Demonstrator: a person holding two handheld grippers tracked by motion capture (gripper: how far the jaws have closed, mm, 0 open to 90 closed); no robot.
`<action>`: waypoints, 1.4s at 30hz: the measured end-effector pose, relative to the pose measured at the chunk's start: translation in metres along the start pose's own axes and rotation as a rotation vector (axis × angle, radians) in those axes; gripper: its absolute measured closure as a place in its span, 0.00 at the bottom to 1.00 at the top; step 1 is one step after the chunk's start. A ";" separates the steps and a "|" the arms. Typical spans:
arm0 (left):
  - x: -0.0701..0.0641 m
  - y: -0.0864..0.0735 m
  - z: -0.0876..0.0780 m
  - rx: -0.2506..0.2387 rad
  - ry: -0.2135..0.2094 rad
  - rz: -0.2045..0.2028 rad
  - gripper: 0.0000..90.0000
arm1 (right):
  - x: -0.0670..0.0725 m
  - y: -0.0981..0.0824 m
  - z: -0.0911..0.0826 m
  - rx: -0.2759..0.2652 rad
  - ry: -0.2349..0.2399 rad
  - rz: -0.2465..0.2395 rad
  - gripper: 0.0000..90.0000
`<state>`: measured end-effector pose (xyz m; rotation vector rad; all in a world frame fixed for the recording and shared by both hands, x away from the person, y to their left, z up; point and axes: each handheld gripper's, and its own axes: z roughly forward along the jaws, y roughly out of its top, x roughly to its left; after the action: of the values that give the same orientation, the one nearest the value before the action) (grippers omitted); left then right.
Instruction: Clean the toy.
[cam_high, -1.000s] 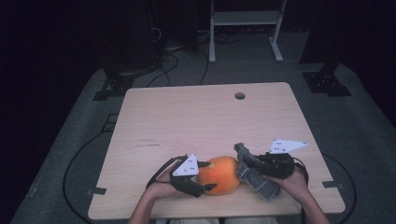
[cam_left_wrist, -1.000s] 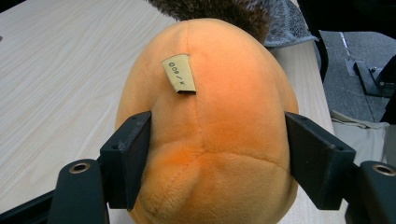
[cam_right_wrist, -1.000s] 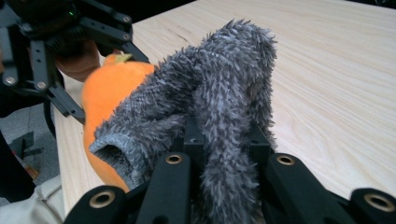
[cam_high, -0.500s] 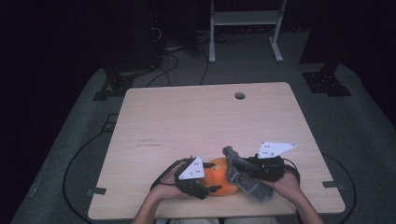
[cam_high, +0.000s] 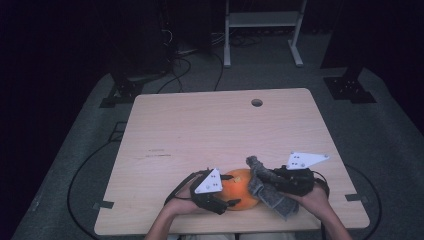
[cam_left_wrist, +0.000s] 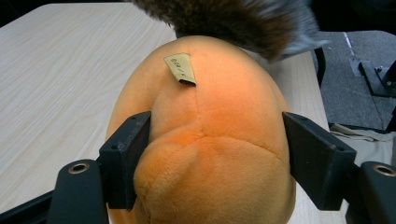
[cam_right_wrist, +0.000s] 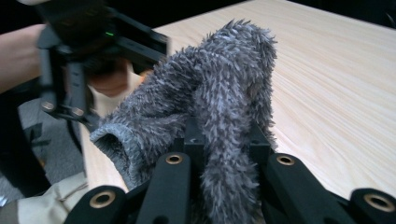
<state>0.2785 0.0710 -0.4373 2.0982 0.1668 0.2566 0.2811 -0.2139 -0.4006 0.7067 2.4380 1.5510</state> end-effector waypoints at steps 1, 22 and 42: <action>-0.001 0.000 0.000 -0.001 0.001 0.000 0.30 | 0.003 0.002 0.004 0.009 0.005 -0.015 0.85; 0.003 0.004 -0.004 -0.070 -0.021 -0.054 0.14 | 0.000 -0.013 0.009 0.032 0.021 -0.018 0.85; 0.001 0.014 -0.001 -0.040 0.134 -0.001 0.40 | -0.008 -0.003 -0.021 -0.053 -0.005 0.026 0.85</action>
<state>0.2791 0.0646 -0.4242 2.0421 0.2403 0.3978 0.2793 -0.2358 -0.3950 0.7352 2.3840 1.6151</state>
